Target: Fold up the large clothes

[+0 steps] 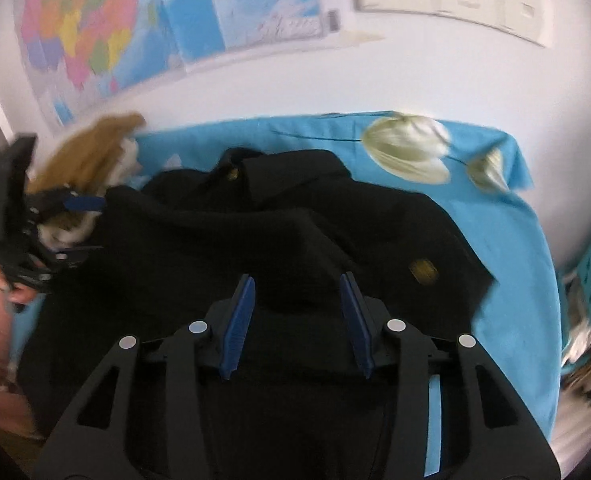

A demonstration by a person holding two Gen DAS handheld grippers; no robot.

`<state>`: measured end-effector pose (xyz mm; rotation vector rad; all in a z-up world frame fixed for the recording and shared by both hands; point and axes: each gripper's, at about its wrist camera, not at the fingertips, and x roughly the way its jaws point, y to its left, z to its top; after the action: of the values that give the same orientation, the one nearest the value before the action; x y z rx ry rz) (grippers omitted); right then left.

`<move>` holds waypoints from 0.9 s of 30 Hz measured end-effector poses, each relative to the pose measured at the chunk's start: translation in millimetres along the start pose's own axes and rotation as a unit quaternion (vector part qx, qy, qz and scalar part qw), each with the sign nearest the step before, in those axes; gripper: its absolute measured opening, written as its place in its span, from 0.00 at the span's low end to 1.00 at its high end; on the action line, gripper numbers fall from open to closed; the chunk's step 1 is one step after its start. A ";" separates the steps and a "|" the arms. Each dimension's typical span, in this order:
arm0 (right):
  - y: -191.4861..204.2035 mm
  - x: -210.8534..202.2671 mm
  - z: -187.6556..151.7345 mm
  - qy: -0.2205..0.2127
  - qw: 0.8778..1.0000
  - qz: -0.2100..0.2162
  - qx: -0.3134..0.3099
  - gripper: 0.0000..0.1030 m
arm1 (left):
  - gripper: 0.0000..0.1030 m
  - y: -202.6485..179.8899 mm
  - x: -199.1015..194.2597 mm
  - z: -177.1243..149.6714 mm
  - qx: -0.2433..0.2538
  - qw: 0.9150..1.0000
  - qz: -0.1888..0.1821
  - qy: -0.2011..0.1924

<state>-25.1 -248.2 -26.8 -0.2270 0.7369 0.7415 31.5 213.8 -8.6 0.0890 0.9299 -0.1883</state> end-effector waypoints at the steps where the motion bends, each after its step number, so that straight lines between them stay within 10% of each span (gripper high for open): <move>1: -3.3 9.7 3.5 0.010 1.000 -0.016 0.003 0.40 | 0.87 2.7 6.4 0.7 -0.009 1.000 0.001 0.006; 7: -63.7 41.1 -0.2 0.059 0.988 0.031 0.141 0.12 | 0.86 7.0 22.8 -13.6 -0.011 1.000 0.008 0.023; 13: -55.9 -28.3 -18.0 -0.011 0.993 0.029 0.117 0.60 | 0.86 7.8 -5.1 -30.0 -0.020 1.000 0.006 0.009; 22: -36.9 -22.4 -78.7 0.081 0.993 0.017 0.080 0.58 | 0.87 24.3 -55.5 -89.6 -0.099 0.994 -0.038 -0.024; 27: -45.1 -59.5 -96.0 0.039 0.991 0.045 0.119 0.66 | 0.88 19.9 -61.8 -132.7 -0.125 0.991 -0.056 0.006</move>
<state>-74.9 -354.4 -59.2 -0.0050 0.9073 0.7262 -105.0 261.8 -38.1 -0.1937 0.9646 -0.1732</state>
